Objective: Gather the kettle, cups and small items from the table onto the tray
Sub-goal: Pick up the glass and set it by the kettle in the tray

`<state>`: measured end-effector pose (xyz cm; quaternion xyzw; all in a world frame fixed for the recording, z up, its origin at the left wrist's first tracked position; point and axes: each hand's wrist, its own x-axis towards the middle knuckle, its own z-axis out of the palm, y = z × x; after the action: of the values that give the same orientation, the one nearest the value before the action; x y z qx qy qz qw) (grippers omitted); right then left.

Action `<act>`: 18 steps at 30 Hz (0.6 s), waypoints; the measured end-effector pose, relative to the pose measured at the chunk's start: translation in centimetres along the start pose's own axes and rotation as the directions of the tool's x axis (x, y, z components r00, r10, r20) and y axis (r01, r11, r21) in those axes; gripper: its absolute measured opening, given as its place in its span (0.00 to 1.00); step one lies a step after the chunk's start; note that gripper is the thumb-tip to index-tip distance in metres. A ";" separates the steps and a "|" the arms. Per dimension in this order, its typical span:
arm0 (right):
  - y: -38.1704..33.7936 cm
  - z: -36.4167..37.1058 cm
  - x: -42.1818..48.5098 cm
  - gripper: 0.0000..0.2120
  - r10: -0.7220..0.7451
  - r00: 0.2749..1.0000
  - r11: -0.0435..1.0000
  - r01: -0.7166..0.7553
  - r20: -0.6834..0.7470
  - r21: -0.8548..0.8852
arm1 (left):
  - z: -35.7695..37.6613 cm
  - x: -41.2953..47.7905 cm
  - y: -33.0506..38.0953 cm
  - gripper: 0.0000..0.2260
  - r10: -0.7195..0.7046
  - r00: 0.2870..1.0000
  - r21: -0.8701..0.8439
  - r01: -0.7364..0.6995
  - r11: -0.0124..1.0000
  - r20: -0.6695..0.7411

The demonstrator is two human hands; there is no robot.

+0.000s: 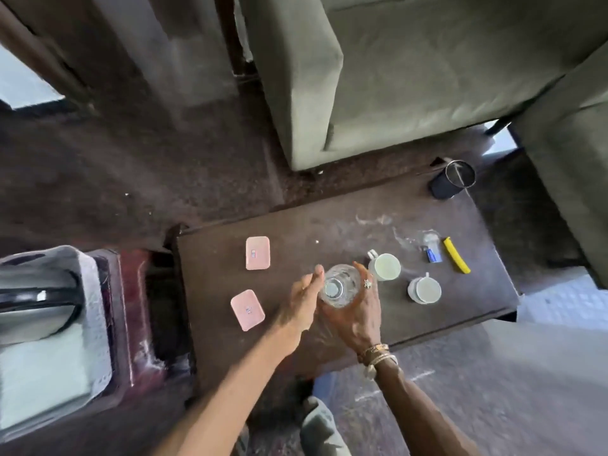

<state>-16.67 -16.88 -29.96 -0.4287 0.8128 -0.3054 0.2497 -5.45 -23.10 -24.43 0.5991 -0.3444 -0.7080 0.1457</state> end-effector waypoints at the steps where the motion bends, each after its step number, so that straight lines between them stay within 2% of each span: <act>1: 0.2 0.4 1.6 0.38 -0.020 1.000 1.000 0.020 -0.010 -0.011 | 0.5 1.4 0.5 0.13 -0.031 0.999 -0.065 0.029 0.997 -0.027; 4: 1.2 1.8 6.1 0.34 -0.072 0.997 0.996 0.071 -0.015 -0.052 | 1.8 5.6 1.9 0.07 -0.067 0.996 -0.139 0.058 0.989 -0.066; 8: 2.7 3.4 11.0 0.37 -0.003 0.992 0.992 0.019 0.124 -0.123 | 2.4 10.2 2.4 0.07 -0.116 0.984 -0.150 0.096 0.984 -0.132; 12: 3.7 5.1 13.8 0.43 0.049 0.981 0.971 -0.003 0.185 -0.239 | 1.9 13.4 1.8 0.10 -0.125 0.991 -0.137 0.116 0.984 -0.056; 18: 5.1 6.9 15.0 0.39 0.033 0.976 0.963 0.026 0.215 -0.268 | 1.7 15.8 0.5 0.13 -0.119 0.993 -0.131 0.117 0.984 -0.006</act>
<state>-22.42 -29.29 -40.53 -0.4881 0.8153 -0.1428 0.2768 -10.94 -32.71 -35.82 0.6123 -0.2604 -0.7323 0.1447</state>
